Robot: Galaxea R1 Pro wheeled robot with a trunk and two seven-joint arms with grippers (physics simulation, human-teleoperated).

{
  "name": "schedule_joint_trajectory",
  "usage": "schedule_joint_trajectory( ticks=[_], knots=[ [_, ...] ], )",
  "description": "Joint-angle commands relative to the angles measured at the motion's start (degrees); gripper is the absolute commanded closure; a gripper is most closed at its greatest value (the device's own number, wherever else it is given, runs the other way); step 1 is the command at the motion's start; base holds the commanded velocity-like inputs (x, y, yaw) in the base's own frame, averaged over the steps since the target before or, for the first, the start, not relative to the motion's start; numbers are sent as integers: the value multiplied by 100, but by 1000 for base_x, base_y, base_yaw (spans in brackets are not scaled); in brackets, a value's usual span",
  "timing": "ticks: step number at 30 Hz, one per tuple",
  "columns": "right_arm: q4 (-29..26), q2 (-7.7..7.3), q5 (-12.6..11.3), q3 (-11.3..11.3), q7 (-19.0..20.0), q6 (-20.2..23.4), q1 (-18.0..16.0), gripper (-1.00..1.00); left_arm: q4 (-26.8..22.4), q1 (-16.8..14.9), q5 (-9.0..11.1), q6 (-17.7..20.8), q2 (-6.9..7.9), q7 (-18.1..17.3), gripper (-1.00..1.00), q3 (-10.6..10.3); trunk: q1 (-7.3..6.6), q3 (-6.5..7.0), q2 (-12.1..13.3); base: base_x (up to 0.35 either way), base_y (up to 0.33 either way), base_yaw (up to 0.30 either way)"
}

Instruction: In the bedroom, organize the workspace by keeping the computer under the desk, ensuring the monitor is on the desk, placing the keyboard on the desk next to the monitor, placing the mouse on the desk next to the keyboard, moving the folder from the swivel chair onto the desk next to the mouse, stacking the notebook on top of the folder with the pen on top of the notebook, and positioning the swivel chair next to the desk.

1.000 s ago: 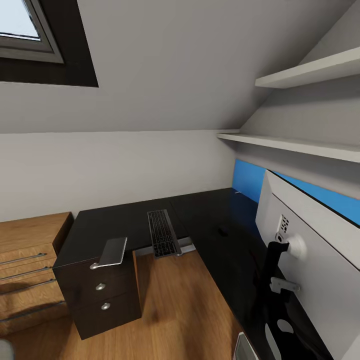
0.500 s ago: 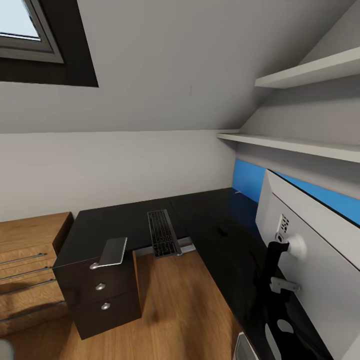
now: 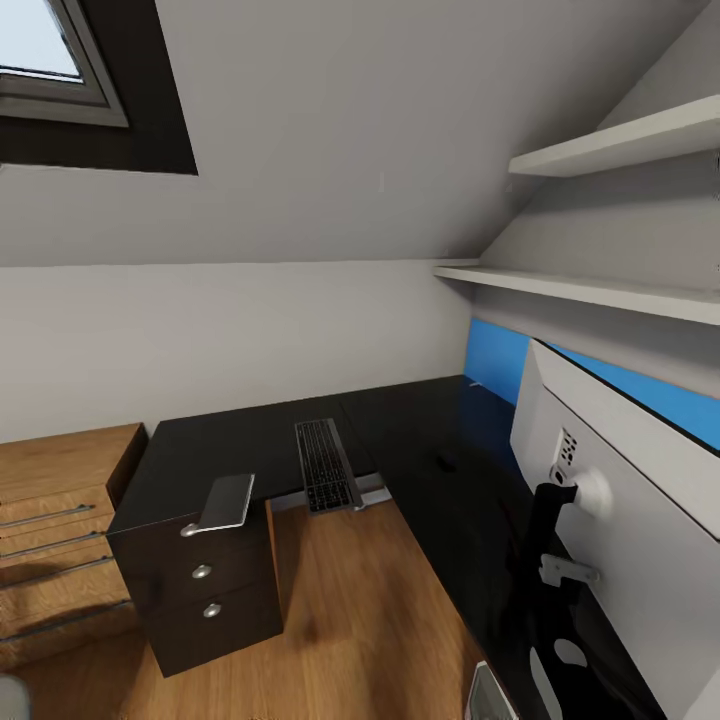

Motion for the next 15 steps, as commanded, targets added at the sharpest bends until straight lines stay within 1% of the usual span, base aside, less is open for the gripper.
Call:
schedule_joint_trajectory(
  ticks=[1,7,10,15],
  knots=[
    [-3,5,48,-16,-29,-19,-8,100,-8,2,12,-8,-4,-1,-100,14,-1,-5,-4,-174,-45,0],
    [-3,5,53,-16,-29,-18,-8,100,-8,2,12,-4,-1,-1,-100,14,-1,-5,-4,-203,-67,0],
    [-3,5,55,-16,-29,-18,-8,100,-8,2,12,-7,-3,-1,-100,14,-1,-5,-4,-151,-83,0],
    [-3,5,60,-14,-29,-17,-8,100,-8,1,12,-9,-4,0,-100,14,-1,-5,-4,-118,-158,0]
  ],
)
